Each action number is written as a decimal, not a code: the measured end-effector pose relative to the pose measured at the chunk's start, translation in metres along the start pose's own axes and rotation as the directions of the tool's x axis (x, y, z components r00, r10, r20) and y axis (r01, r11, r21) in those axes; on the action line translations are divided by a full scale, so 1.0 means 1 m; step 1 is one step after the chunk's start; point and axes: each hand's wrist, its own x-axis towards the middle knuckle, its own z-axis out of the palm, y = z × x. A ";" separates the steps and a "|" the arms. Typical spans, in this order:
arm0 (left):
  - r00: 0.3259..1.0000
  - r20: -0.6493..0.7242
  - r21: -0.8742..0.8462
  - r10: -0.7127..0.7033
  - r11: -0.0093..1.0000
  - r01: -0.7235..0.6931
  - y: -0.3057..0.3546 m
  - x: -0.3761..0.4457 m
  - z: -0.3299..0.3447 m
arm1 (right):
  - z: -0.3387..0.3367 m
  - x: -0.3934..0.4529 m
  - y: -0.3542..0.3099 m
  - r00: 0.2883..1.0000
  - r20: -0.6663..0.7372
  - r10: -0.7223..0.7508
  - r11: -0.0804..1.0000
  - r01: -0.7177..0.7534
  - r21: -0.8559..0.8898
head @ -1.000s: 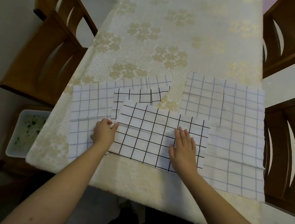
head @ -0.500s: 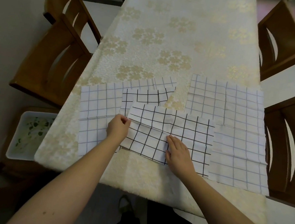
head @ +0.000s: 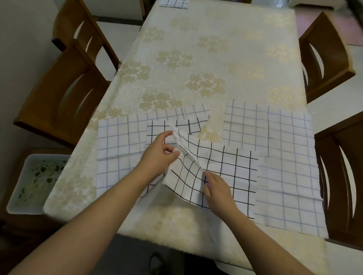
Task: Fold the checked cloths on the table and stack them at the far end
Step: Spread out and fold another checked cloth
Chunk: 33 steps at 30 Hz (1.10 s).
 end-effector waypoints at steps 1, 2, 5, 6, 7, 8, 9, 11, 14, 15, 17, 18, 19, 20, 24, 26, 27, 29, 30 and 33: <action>1.000 0.015 0.016 0.025 1.000 -0.026 0.007 -0.002 0.002 | -0.003 0.001 -0.002 1.000 0.000 0.017 0.999 -0.017 0.049; 0.998 0.028 0.031 0.048 0.998 -0.049 0.014 -0.004 0.004 | -0.006 0.001 -0.004 0.999 0.005 0.038 0.994 -0.038 0.101; 0.994 0.075 0.067 0.083 0.994 -0.088 0.032 -0.004 0.015 | -0.012 0.001 -0.006 0.992 0.046 0.119 0.960 -0.126 0.249; 0.992 0.092 0.083 0.085 0.992 -0.092 0.037 -0.004 0.020 | -0.014 0.001 -0.006 0.988 0.062 0.142 0.945 -0.154 0.288; 0.991 0.107 0.093 0.082 0.991 -0.092 0.040 -0.003 0.025 | -0.016 0.001 -0.006 0.982 0.080 0.172 0.924 -0.189 0.333; 0.990 0.120 0.095 0.079 0.991 -0.090 0.043 -0.003 0.030 | -0.019 0.001 -0.006 0.975 0.094 0.202 0.892 -0.223 0.393; 0.988 0.131 0.094 0.078 0.991 -0.091 0.045 -0.002 0.035 | -0.021 0.002 -0.005 0.965 0.108 0.237 0.847 -0.260 0.464; 0.983 0.159 0.107 0.091 0.988 -0.108 0.048 -0.002 0.047 | -0.027 0.003 -0.002 0.947 0.119 0.300 0.726 -0.307 0.616; 0.971 0.201 0.138 0.126 0.978 -0.155 0.052 -0.001 0.071 | -0.037 0.005 0.008 0.909 0.134 0.395 0.501 -0.336 0.797; 0.966 0.219 0.142 0.136 0.975 -0.170 0.053 -0.001 0.080 | -0.040 0.006 0.014 0.896 0.141 0.422 0.438 -0.338 0.833; 0.949 0.276 0.129 0.152 0.973 -0.193 0.051 -0.002 0.102 | -0.051 0.006 0.023 0.872 0.179 0.456 0.327 -0.352 0.877; 0.935 0.315 0.127 0.162 0.969 -0.211 0.050 -0.003 0.112 | -0.057 0.005 0.028 0.856 0.201 0.477 0.277 -0.363 0.889; 0.919 0.356 0.137 0.167 0.964 -0.228 0.048 -0.004 0.122 | -0.063 0.003 0.033 0.835 0.220 0.504 0.225 -0.373 0.900; 0.903 0.396 0.152 0.165 0.959 -0.241 0.047 -0.006 0.130 | -0.069 0.000 0.037 0.813 0.235 0.532 0.175 -0.378 0.909; 0.904 0.408 0.193 0.123 0.957 -0.218 0.037 -0.006 0.143 | -0.087 -0.007 0.056 0.763 0.235 0.602 0.147 -0.395 0.907; 0.942 0.326 0.218 0.079 0.963 -0.157 0.024 0.000 0.140 | -0.092 -0.007 0.063 0.760 0.215 0.614 0.173 -0.395 0.902; 0.962 0.270 0.231 0.040 0.967 -0.105 0.016 0.004 0.137 | -0.093 -0.005 0.066 0.751 0.207 0.627 0.178 -0.397 0.900; 0.988 0.145 0.265 -0.058 0.964 0.018 -0.002 0.012 0.131 | -0.092 -0.002 0.075 0.750 0.144 0.646 0.282 -0.410 0.868; 0.991 0.093 0.283 -0.101 0.957 0.071 -0.010 0.016 0.129 | -0.091 -0.002 0.080 0.760 0.078 0.645 0.381 -0.408 0.830; 0.976 0.010 0.311 -0.217 0.929 0.203 -0.029 0.025 0.127 | -0.093 -0.004 0.087 0.774 -0.067 0.629 0.575 -0.407 0.710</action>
